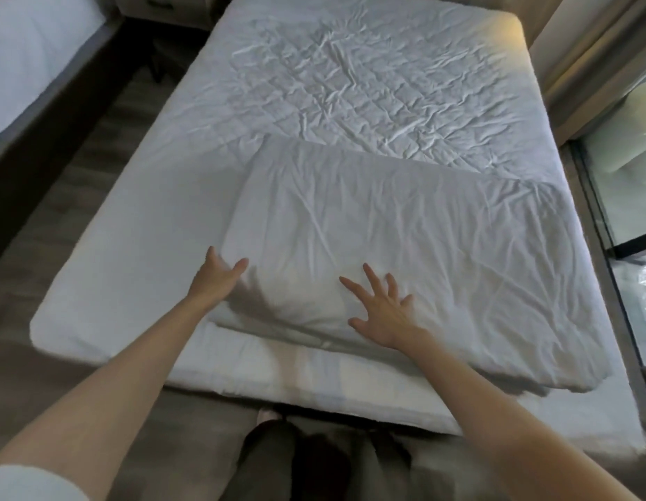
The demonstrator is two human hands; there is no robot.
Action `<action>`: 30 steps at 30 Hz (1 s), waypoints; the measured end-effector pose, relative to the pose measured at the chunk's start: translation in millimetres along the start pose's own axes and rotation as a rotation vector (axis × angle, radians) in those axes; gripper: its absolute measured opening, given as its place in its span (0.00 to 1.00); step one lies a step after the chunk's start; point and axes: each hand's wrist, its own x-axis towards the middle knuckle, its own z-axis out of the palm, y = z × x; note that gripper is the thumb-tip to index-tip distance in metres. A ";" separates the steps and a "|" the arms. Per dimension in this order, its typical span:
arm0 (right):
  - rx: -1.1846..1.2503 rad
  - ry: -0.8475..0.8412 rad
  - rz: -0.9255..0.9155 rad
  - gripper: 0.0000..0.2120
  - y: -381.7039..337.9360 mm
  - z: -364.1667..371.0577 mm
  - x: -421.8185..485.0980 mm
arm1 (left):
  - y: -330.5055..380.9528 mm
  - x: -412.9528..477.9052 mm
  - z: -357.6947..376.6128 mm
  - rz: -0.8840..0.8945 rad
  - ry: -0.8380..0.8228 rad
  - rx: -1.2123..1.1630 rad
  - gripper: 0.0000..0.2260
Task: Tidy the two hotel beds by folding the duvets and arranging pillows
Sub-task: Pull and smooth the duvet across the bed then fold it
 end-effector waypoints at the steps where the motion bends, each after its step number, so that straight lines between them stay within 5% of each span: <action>1: -0.005 -0.016 0.025 0.36 -4.1 2.0 1.0 | -4.1 4.4 -0.8 0.011 -0.038 0.021 0.31; 8: -0.039 -0.098 0.088 0.38 -15.8 7.3 5.1 | -11.6 19.0 -6.5 -0.091 -0.103 -0.264 0.27; 12: -0.020 -0.097 0.132 0.38 -23.4 6.2 7.4 | 7.0 7.9 -11.8 0.077 -0.038 -0.389 0.25; 19: -0.047 0.028 0.091 0.43 -22.3 40.4 -8.6 | -25.5 -4.0 -21.8 0.255 0.120 0.056 0.18; 26: 0.008 -0.006 0.013 0.32 0.1 50.2 -15.9 | -44.5 26.3 14.4 -0.133 0.036 0.234 0.27; 30: 0.233 0.260 0.092 0.22 5.8 22.7 -11.7 | -4.1 13.6 25.1 0.162 0.184 0.315 0.33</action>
